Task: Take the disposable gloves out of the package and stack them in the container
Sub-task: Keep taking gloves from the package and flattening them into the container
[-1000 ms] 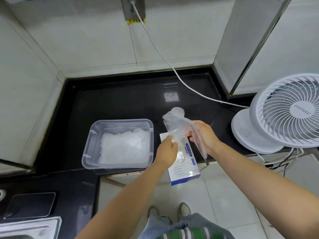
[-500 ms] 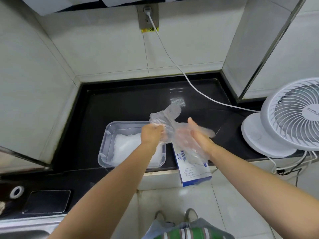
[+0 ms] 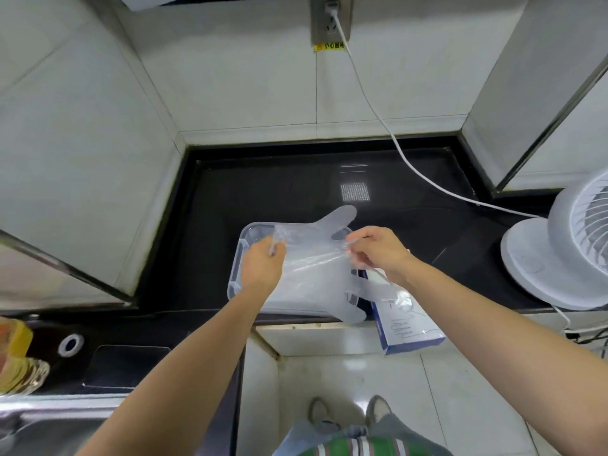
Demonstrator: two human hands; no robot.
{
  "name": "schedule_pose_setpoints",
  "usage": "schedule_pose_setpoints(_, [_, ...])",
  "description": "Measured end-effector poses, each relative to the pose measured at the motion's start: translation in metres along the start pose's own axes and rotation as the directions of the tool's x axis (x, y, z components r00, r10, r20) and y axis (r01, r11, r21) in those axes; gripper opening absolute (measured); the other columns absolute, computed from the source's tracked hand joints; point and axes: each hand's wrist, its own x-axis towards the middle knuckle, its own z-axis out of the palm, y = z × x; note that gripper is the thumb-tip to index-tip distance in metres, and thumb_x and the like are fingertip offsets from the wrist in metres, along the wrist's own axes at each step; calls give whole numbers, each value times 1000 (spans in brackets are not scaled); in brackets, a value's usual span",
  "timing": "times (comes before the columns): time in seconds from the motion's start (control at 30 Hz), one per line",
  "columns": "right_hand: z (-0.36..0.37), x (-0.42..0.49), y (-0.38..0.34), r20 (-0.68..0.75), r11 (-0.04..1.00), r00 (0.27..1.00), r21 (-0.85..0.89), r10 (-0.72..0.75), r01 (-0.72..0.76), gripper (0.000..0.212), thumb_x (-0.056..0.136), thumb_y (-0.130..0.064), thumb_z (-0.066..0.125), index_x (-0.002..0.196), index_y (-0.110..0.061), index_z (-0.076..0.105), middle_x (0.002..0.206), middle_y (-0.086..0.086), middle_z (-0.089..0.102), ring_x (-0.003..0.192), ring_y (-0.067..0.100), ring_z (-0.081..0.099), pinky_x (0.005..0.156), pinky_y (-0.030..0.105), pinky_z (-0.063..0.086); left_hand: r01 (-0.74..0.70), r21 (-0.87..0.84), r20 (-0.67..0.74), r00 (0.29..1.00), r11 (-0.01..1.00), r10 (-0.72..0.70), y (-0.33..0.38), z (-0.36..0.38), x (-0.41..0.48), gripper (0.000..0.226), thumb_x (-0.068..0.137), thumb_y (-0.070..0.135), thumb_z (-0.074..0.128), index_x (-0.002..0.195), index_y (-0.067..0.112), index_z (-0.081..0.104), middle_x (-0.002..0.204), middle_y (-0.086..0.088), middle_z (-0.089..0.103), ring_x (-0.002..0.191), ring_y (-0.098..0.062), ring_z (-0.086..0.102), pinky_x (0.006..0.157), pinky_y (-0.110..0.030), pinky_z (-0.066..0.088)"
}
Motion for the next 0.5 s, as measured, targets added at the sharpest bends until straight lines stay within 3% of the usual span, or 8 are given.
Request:
schedule_pose_setpoints(0.1, [13,10,-1,-165,995,984,-89,-68,53,33,84,0,59,116,-6,62,89,1,63,82,17,59,83,32,53,-8,132,-44,999,991,14,-20,-8,5,28,102,30,38,83,12,49,61,2,43,53,-9,38,49,-23,30])
schedule_pose_setpoints(0.13, [19,9,-3,-245,980,955,-146,-168,134,35,85,-2,59,119,-10,61,96,-1,60,90,16,58,89,31,50,-3,183,-55,998,983,13,-23,-9,6,28,103,30,35,85,12,49,60,1,43,51,-9,39,46,-22,28])
schedule_pose_setpoints(0.2, [32,3,-12,-330,869,809,-274,-487,412,35,86,0,56,117,-14,62,106,-3,55,97,14,55,89,26,46,-21,246,-59,998,969,37,-29,-10,9,30,104,30,32,96,11,53,61,-1,47,51,-11,45,45,-20,30])
schedule_pose_setpoints(0.27, [49,-5,-21,-202,717,693,-302,-692,628,31,85,5,53,105,-14,68,101,-4,59,88,13,57,78,20,46,-60,290,-39,996,955,75,-29,-9,13,31,105,30,30,107,9,53,73,-6,58,63,-19,57,53,-24,38])
schedule_pose_setpoints(0.3, [58,-5,-22,-85,680,689,-283,-720,676,28,86,6,52,97,-14,70,94,-4,62,81,12,59,72,20,46,-78,305,-31,995,949,91,-26,-8,14,32,105,29,30,110,7,52,83,-10,62,74,-26,62,60,-29,42])
schedule_pose_setpoints(0.37, [79,-2,-15,125,706,768,-323,-629,631,25,89,3,53,93,-13,71,84,-7,64,68,9,58,66,25,48,-96,326,-12,994,940,105,-23,-4,17,32,104,26,30,114,4,51,99,-17,64,91,-36,61,74,-41,45])
schedule_pose_setpoints(0.4, [87,3,-9,203,732,828,-392,-523,558,23,91,0,55,103,-13,70,88,-5,64,68,9,58,69,28,48,-98,334,-1,995,937,104,-22,-1,19,32,104,24,30,117,3,50,102,-18,63,94,-38,61,76,-43,45])
schedule_pose_setpoints(0.5, [98,21,14,298,695,954,-678,-39,240,53,96,-14,57,146,-18,39,128,10,55,107,24,58,93,33,46,-88,343,52,996,935,74,-24,4,23,31,103,20,33,125,3,47,106,-19,63,96,-38,61,78,-44,46])
